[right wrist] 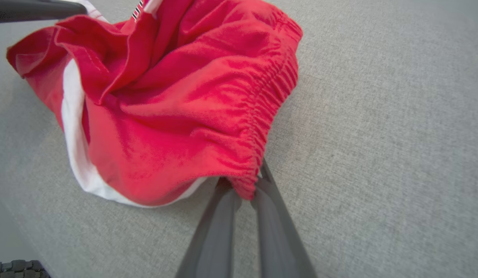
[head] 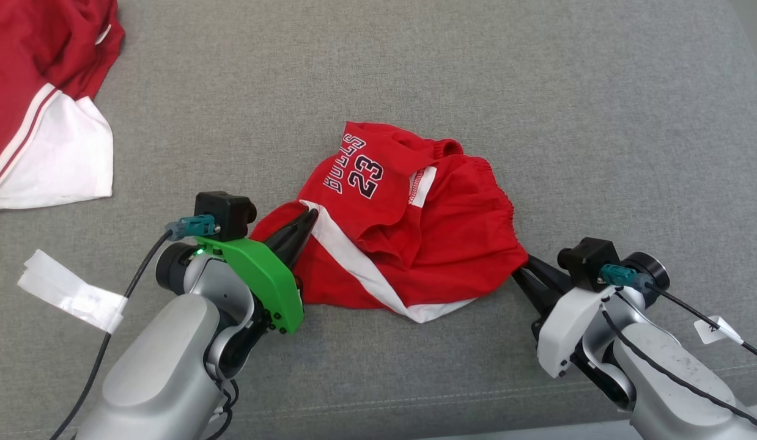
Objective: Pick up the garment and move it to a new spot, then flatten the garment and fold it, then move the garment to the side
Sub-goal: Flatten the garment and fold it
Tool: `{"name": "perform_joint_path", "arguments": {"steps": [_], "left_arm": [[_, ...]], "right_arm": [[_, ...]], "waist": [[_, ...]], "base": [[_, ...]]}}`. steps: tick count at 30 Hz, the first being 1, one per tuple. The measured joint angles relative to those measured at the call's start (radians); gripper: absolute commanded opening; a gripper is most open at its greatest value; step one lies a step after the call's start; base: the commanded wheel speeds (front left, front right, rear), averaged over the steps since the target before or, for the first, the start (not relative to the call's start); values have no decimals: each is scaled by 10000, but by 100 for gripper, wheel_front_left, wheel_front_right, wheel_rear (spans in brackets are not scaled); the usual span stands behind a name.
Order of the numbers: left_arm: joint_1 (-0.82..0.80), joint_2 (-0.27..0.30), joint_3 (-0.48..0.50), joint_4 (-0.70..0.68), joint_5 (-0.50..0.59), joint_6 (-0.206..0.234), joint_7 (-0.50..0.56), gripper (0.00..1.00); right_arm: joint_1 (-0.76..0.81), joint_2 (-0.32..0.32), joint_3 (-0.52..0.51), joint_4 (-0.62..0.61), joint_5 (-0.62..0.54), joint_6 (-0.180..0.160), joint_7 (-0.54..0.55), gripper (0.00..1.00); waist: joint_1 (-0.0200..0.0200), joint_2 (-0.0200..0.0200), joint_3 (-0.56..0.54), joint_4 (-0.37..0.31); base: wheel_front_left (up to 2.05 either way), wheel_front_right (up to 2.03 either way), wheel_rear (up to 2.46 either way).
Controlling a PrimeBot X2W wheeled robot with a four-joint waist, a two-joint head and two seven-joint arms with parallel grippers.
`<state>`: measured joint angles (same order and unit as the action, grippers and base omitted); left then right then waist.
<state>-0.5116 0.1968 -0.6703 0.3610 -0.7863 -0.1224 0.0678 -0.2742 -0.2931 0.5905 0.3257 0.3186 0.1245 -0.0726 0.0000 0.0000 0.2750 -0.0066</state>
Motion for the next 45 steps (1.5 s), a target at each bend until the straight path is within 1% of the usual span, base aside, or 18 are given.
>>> {"name": "perform_joint_path", "arguments": {"steps": [3, 6, 9, 13, 16, 18, 19, 25, 29, 31, 33, 37, 40, 45], "left_arm": [[0, 10, 6, 100, -15, -2, -107, 0], [4, 31, 134, 71, -100, -2, -288, 0], [16, 167, 485, -161, -270, -4, -558, 0], [34, 416, 1175, -658, -803, -4, -920, 0], [32, 706, 1676, -1139, -965, -4, -1141, 0], [28, 830, 1916, -1429, -1344, -4, -1141, 0], [28, 830, 1916, -1429, -1344, -4, -1141, 0], [10, 1106, 2347, -2165, -2098, -6, -930, 0], [10, 1371, 2656, -2564, -2604, -6, -744, 0], [10, 1524, 2901, -2788, -2725, -6, -711, 0], [15, 1695, 3127, -2980, -2853, -6, -681, 0], [65, 2061, 3499, -3413, -3214, 8, -491, 0], [351, 2268, 3659, -3776, -3336, 94, -322, 0], [852, 2349, 3754, -4286, -3731, 265, -82, 0]], "right_arm": [[84, -48, -71, 12, 71, 0, -17, 0], [267, 33, -328, 0, 596, 0, -75, 0], [429, 182, -675, -111, 1354, 0, -163, 0], [454, 161, -922, -518, 2615, 0, -148, 0], [414, 29, -1070, -980, 3657, -2, -27, 0], [258, -84, -1116, -1356, 4351, -2, 176, 0], [258, -84, -1116, -1356, 4351, -2, 176, 0], [-1059, -370, -1185, -2608, 6218, -2, 1174, 0], [-1611, -234, -1227, -3306, 7846, -2, 1962, 0], [-1733, -284, -1336, -3400, 8366, -2, 2389, 0], [-1747, -564, -1498, -3390, 8690, -2, 2844, 0], [-1708, -1503, -1411, -3319, 9076, -2, 4075, 0], [-1504, -1910, -1225, -3415, 9503, -2, 4938, 0], [-1032, -2506, -943, -3791, 10213, -2, 6176, 0]], "waist": [[0, 0, -95, 49], [0, 0, -210, 127], [0, 0, -362, 222], [0, 0, -586, 422], [0, 0, -771, 626], [0, 0, -917, 765], [0, 0, -917, 765], [0, 0, -1469, 1136], [0, 0, -1871, 1298], [0, 0, -2068, 1340], [0, 0, -2249, 1359], [0, 0, -2544, 1328], [0, 0, -2643, 1214], [0, 0, -2679, 992]], "base": [[0, 0, 0], [0, 0, 0], [0, 0, 0], [0, 0, 0], [0, 0, 0], [0, 0, 0], [0, 0, 0], [0, 0, 0], [0, 0, 0], [0, 0, 0], [0, 0, 0], [0, 0, 0], [0, 0, 0], [0, 0, 0]]}}
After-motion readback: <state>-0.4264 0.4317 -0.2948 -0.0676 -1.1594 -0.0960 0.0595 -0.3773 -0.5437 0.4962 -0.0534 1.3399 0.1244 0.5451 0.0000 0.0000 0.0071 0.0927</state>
